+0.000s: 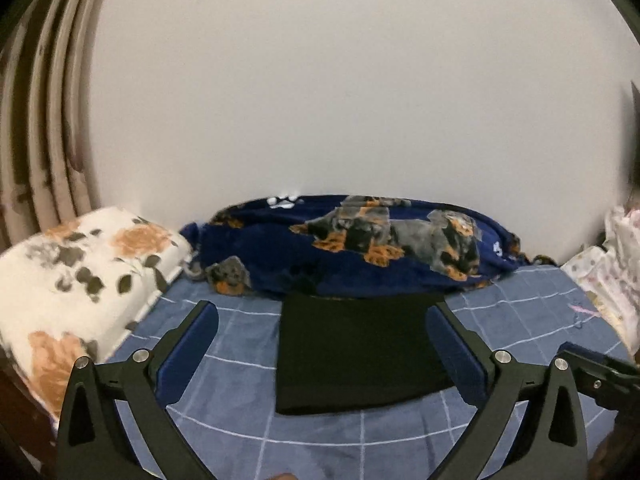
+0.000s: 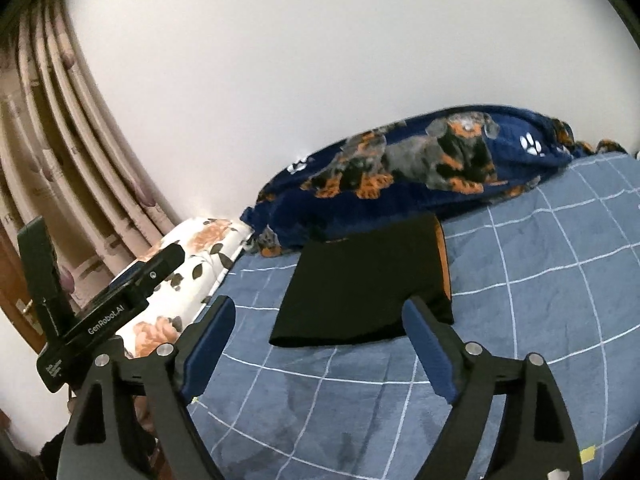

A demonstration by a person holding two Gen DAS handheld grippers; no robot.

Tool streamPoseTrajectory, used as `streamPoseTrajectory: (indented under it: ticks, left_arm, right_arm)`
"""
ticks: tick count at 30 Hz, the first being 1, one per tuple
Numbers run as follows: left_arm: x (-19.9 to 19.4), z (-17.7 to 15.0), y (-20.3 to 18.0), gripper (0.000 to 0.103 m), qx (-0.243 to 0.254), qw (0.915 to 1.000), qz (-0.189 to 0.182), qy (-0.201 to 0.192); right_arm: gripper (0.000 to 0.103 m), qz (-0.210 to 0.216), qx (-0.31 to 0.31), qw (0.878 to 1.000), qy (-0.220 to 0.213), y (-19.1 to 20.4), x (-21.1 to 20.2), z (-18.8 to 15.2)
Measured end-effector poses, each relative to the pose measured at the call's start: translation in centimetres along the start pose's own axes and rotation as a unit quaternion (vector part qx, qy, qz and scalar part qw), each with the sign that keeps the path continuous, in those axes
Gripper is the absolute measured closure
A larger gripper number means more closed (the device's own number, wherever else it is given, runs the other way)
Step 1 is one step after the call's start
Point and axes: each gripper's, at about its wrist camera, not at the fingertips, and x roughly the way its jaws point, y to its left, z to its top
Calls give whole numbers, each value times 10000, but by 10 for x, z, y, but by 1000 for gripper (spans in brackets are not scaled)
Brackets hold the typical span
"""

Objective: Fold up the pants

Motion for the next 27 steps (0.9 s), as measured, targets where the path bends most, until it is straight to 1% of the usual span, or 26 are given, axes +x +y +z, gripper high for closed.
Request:
streamPoseTrajectory:
  ticks: [1,6,11,18,27]
  left_arm:
    - [-4,0,-1,0,10,10000,23,3]
    - [-16,2,5,0,-246,9991,-353,63]
    - [-21,-1,3,0,-194,9993,-300,93]
    - [-25,-10,-3,0,-37,9996,-267,120]
    - [-24,-19,-13,0,134,9985,-450,289]
  right_arm:
    - [18,-6,-19,10000,-18,2,-3,-1]
    - [16,-46,-66,9999,-83,7,-12,-5]
    - [13,-161,-181,9996,-119,13,-18,-8]
    - [10,-171,-201,9996,-124,16,-20,-12]
    - [7,-255,-342,9991,-61,21,-18,-20]
